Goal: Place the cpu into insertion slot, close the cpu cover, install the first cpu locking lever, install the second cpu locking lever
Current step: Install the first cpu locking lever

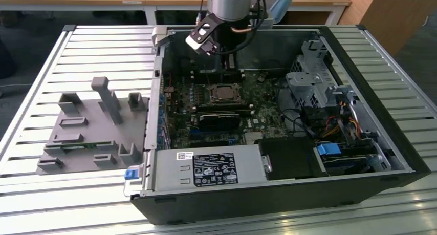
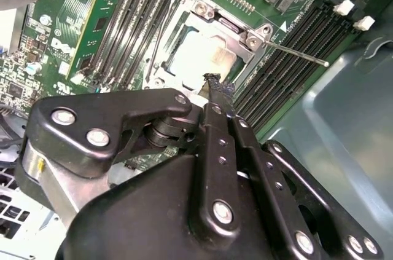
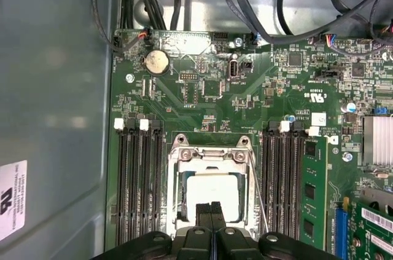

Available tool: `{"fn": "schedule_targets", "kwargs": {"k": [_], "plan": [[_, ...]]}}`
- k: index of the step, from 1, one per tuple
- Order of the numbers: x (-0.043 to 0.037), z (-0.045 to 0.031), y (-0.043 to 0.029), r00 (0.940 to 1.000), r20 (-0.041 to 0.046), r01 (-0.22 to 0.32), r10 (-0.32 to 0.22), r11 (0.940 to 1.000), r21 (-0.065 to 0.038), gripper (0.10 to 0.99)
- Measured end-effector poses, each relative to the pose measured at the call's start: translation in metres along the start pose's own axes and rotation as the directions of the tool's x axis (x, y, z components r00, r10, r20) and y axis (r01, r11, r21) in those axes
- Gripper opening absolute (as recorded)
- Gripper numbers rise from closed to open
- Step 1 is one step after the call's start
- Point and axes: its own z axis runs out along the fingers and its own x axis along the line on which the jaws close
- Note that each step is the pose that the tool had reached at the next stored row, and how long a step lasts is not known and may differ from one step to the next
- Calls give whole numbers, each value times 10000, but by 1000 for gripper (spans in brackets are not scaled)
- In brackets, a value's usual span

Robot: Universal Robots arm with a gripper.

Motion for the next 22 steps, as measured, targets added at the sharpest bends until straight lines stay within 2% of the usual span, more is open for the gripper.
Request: {"fn": "schedule_targets", "kwargs": {"k": [4,9,22], "plan": [[0,-32,1,10000,-1,0,0,10000,0,106],[-1,-110,4,10000,0,0,0,10000,0,106],[-5,-395,13,10000,7,0,0,10000,-34,106]]}}
